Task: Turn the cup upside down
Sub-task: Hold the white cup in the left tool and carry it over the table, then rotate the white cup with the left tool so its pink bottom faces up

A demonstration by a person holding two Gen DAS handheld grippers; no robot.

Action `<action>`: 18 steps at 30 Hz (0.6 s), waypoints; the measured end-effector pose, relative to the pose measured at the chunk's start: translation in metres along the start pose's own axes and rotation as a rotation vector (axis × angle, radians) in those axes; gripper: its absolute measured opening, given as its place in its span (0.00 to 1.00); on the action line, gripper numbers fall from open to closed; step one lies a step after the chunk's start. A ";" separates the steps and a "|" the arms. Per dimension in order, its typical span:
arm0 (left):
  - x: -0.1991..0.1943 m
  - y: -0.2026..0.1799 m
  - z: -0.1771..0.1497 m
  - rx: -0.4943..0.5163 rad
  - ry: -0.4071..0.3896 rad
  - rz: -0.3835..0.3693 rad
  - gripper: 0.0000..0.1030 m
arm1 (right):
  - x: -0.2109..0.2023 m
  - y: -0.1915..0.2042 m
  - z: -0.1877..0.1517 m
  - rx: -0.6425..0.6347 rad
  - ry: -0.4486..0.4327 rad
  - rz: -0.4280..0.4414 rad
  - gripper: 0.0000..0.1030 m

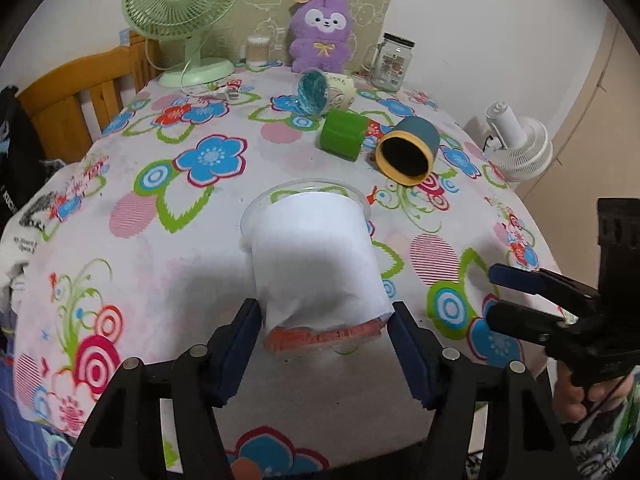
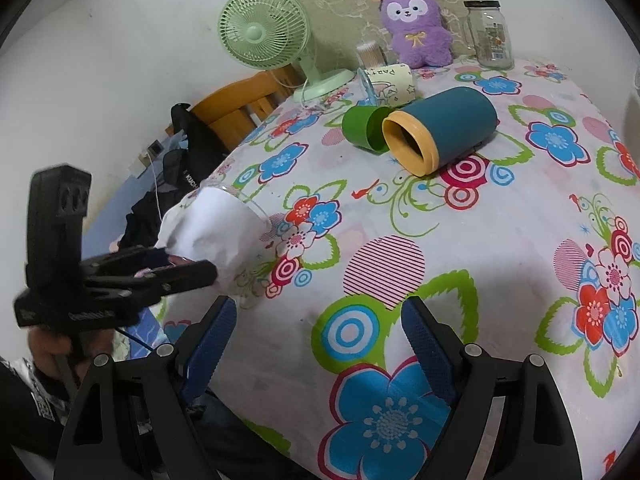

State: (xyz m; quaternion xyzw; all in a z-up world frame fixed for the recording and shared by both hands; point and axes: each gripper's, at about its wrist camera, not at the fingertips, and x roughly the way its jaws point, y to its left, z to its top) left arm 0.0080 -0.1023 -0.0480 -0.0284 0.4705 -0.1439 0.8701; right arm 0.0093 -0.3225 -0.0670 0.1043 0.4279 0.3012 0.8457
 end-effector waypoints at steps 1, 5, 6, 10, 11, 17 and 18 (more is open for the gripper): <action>-0.003 -0.001 0.003 0.013 0.016 0.001 0.65 | 0.000 0.001 0.000 -0.003 -0.001 0.004 0.84; -0.005 -0.004 0.017 0.074 0.171 -0.039 0.65 | -0.002 0.005 0.000 -0.017 -0.008 0.016 0.84; -0.005 -0.004 0.020 0.089 0.205 -0.036 0.65 | -0.003 0.006 0.000 -0.019 -0.009 0.018 0.84; -0.003 -0.003 0.026 0.129 0.328 -0.015 0.65 | -0.005 0.006 -0.001 -0.023 -0.013 0.019 0.84; -0.002 -0.003 0.027 0.135 0.362 -0.021 0.65 | -0.005 0.005 -0.001 -0.021 -0.013 0.017 0.84; 0.013 -0.007 0.033 0.173 0.520 -0.037 0.65 | -0.003 0.006 -0.001 -0.027 0.002 0.025 0.84; 0.017 -0.008 0.034 0.180 0.546 -0.038 0.65 | -0.003 0.008 -0.001 -0.032 0.004 0.025 0.84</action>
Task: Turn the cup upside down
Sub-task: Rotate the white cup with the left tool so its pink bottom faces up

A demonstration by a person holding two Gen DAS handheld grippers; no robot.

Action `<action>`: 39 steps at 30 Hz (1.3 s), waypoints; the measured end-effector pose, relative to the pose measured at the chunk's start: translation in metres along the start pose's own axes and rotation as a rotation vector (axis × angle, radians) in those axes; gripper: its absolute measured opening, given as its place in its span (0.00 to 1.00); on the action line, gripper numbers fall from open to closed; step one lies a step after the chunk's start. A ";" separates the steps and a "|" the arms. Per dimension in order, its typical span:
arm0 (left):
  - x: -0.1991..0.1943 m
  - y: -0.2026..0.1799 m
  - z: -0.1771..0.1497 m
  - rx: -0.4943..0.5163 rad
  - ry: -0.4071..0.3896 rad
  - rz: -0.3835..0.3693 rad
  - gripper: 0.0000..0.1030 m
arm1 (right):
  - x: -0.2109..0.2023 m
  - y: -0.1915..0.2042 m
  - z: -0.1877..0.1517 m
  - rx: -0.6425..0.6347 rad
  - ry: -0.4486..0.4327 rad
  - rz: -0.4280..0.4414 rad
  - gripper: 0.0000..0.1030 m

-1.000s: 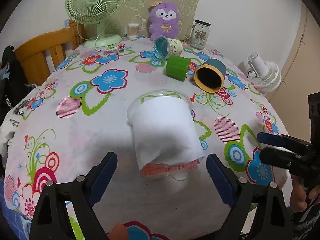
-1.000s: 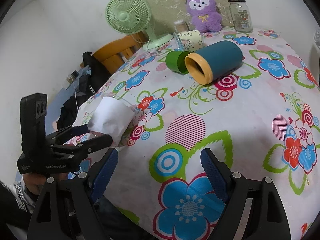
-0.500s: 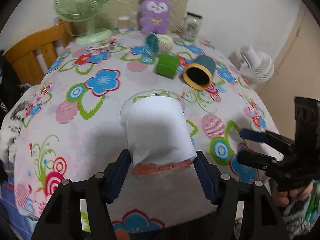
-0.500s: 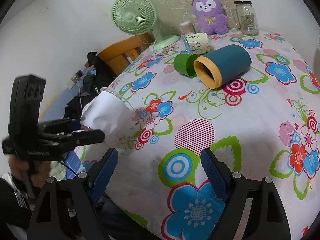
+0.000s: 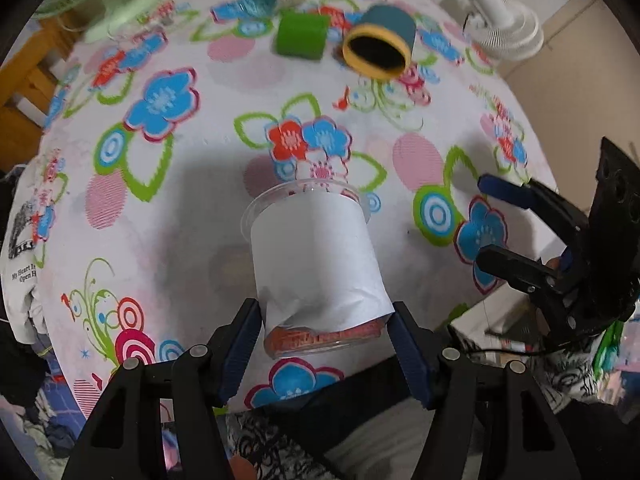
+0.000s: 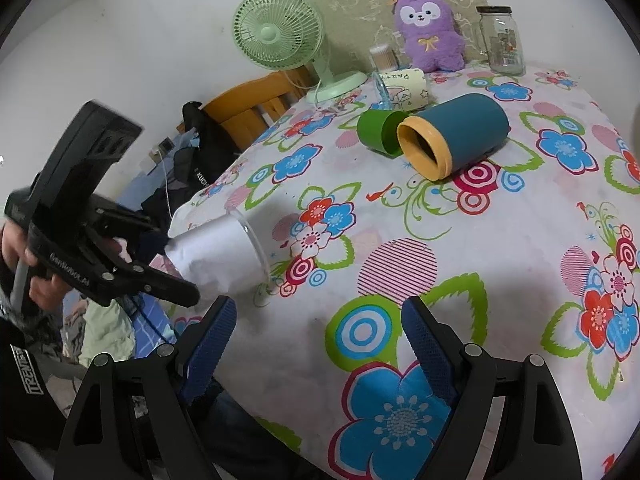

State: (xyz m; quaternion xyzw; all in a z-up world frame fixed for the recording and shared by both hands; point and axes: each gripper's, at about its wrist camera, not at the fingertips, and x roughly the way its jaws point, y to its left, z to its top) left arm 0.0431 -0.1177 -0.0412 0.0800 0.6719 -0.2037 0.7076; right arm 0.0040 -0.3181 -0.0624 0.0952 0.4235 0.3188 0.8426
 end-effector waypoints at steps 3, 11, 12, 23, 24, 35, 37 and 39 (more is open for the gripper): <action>0.004 0.001 0.012 0.007 0.051 0.014 0.65 | 0.003 0.005 -0.001 -0.022 0.009 0.008 0.84; -0.008 0.000 0.034 0.000 0.036 0.003 0.65 | 0.011 0.021 -0.003 -0.095 0.045 0.022 0.84; -0.010 -0.002 0.035 0.012 0.039 0.002 0.65 | 0.012 0.024 -0.004 -0.111 0.053 0.025 0.84; -0.011 -0.016 0.029 0.101 0.169 0.142 0.65 | 0.021 0.057 -0.013 -0.253 0.071 0.032 0.84; -0.011 -0.016 0.030 0.101 0.182 0.146 0.65 | 0.021 0.056 -0.014 -0.253 0.069 0.036 0.84; -0.018 -0.021 0.058 0.084 0.154 0.184 0.66 | 0.023 0.054 -0.015 -0.247 0.068 0.051 0.84; -0.020 -0.021 0.062 0.081 0.139 0.184 0.66 | 0.023 0.054 -0.015 -0.249 0.067 0.052 0.84; -0.022 -0.021 0.066 0.076 0.117 0.180 0.66 | 0.024 0.053 -0.015 -0.245 0.066 0.052 0.84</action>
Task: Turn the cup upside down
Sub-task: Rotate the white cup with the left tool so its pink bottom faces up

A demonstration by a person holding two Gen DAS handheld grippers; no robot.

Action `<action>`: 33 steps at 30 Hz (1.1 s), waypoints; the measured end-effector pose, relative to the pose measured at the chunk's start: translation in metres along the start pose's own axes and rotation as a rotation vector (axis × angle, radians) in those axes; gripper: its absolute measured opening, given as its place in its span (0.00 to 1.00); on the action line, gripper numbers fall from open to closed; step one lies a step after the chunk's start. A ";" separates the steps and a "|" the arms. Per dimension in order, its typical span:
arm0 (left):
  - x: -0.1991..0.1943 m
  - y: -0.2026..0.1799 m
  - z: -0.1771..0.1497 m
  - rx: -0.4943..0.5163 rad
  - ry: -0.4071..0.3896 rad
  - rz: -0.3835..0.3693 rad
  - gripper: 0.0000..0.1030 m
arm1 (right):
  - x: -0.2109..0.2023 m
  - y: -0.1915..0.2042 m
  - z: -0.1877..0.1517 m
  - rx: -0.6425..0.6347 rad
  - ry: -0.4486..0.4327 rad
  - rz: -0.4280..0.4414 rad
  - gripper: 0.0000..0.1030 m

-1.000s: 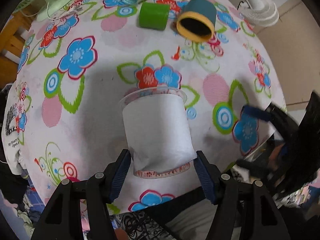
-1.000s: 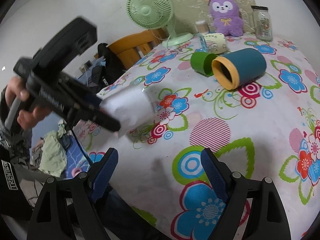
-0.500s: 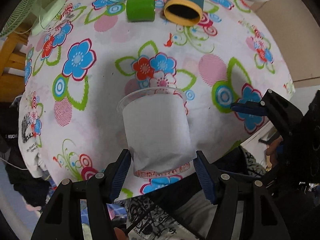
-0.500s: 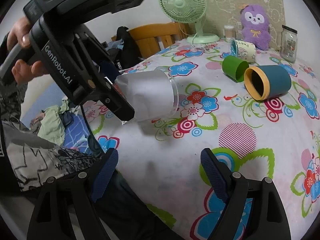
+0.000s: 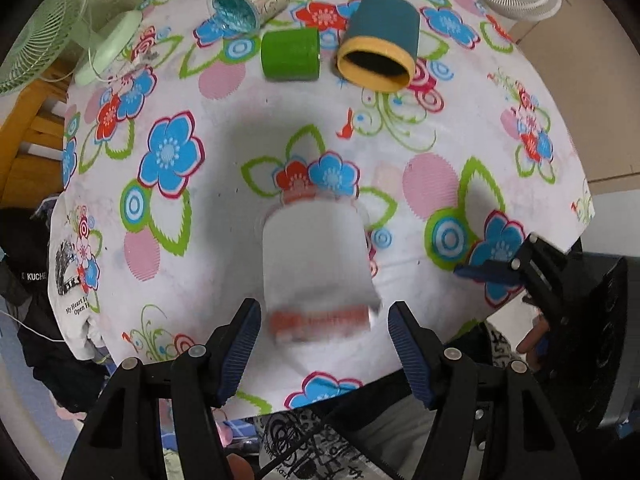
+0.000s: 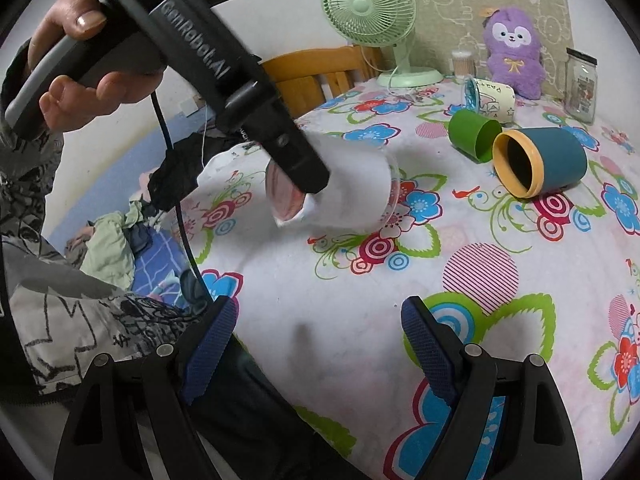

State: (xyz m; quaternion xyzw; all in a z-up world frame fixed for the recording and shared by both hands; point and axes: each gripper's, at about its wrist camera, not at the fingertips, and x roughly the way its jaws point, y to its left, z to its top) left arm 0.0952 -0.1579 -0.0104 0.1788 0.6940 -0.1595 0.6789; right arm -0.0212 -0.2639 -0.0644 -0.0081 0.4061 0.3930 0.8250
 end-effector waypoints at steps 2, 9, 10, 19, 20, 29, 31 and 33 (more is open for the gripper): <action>-0.003 0.001 0.003 -0.006 -0.027 -0.003 0.67 | 0.001 -0.001 0.000 0.006 0.000 -0.001 0.84; -0.008 0.006 0.000 -0.031 -0.116 -0.004 0.82 | 0.000 -0.008 -0.001 0.031 -0.006 -0.011 0.84; -0.008 0.008 -0.006 -0.043 -0.148 0.004 0.88 | -0.001 -0.008 -0.002 0.033 -0.009 -0.010 0.84; 0.016 0.012 -0.076 -0.074 -0.427 -0.060 0.94 | -0.016 -0.029 -0.003 0.150 -0.087 -0.149 0.84; 0.022 0.011 -0.081 -0.085 -0.451 -0.063 0.94 | -0.019 -0.034 -0.002 0.178 -0.103 -0.166 0.84; 0.064 0.010 -0.080 -0.109 -0.416 -0.065 0.65 | -0.015 -0.049 0.005 0.392 -0.089 -0.482 0.84; 0.064 0.014 -0.079 -0.124 -0.414 -0.084 0.63 | -0.010 -0.045 0.005 0.388 -0.079 -0.500 0.84; 0.060 0.015 -0.080 -0.123 -0.418 -0.073 0.63 | -0.006 -0.042 0.004 0.387 -0.072 -0.512 0.84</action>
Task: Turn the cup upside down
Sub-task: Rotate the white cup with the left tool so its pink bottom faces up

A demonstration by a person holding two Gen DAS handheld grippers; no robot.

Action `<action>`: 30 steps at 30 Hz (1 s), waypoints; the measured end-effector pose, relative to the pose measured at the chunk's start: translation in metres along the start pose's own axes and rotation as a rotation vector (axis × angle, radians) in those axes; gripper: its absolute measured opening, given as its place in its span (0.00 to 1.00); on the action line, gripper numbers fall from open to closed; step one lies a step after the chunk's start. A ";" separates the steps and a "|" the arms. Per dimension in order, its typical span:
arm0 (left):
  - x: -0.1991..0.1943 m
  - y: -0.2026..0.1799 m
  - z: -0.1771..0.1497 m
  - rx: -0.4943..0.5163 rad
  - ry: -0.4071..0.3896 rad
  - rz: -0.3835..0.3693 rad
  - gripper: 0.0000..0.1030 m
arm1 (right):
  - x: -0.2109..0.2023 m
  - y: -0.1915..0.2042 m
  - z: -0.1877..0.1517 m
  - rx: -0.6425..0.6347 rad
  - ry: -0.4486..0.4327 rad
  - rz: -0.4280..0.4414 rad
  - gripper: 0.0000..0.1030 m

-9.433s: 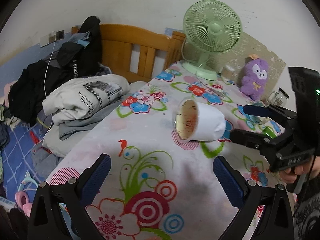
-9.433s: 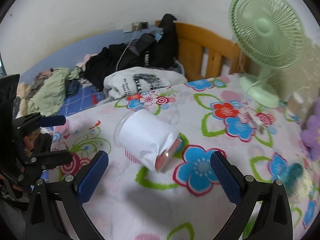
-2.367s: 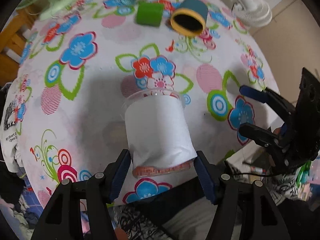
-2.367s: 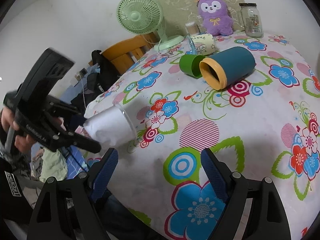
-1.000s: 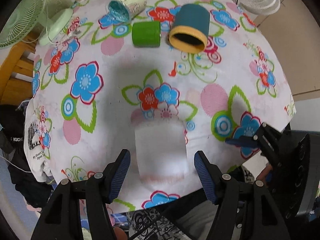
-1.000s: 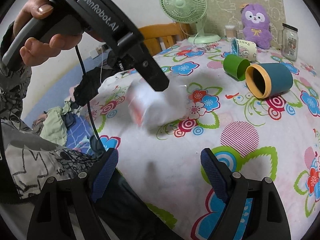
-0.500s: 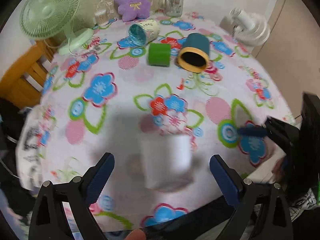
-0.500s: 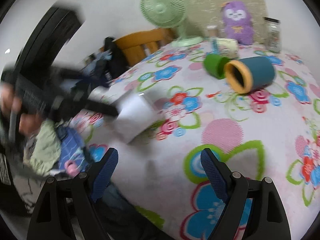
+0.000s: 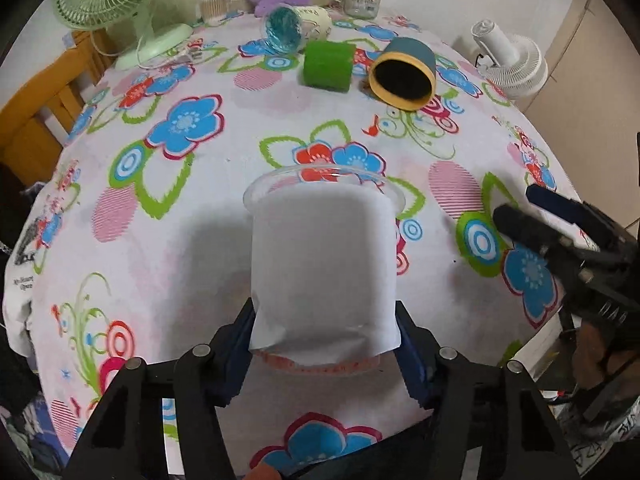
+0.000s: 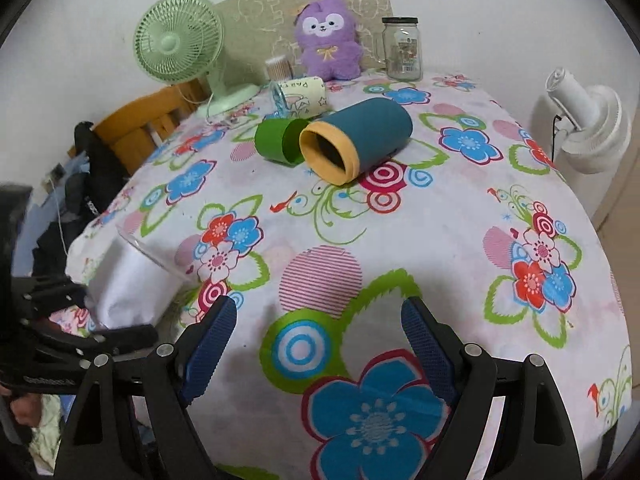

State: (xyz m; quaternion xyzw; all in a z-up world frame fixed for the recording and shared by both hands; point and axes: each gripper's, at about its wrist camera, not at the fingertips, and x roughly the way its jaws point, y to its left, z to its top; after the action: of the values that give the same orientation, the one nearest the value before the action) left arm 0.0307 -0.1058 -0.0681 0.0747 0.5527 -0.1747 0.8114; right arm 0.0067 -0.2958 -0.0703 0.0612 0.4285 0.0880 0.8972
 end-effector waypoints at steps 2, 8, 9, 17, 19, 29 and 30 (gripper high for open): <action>-0.007 -0.002 0.002 0.013 0.005 0.006 0.63 | 0.001 0.002 -0.002 -0.004 0.001 -0.007 0.84; -0.026 -0.013 0.018 0.106 0.115 0.039 0.63 | -0.001 0.011 -0.004 -0.034 0.007 0.036 0.84; -0.026 -0.014 0.022 0.116 0.155 0.039 0.63 | -0.002 0.013 -0.005 -0.039 0.008 0.043 0.84; -0.025 -0.027 0.052 0.205 0.397 0.144 0.63 | -0.006 0.020 -0.013 -0.057 0.006 0.121 0.84; -0.019 -0.029 0.059 0.223 0.439 0.179 0.63 | -0.006 0.023 -0.016 -0.076 0.008 0.135 0.84; 0.017 -0.039 0.085 0.256 0.578 0.253 0.64 | -0.004 0.029 -0.023 -0.088 0.018 0.185 0.84; 0.019 -0.041 0.086 0.259 0.585 0.253 0.65 | -0.003 0.029 -0.022 -0.086 0.018 0.188 0.84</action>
State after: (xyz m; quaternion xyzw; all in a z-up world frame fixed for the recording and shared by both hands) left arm 0.0969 -0.1744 -0.0503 0.2923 0.7216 -0.1125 0.6174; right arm -0.0154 -0.2676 -0.0760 0.0620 0.4248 0.1908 0.8828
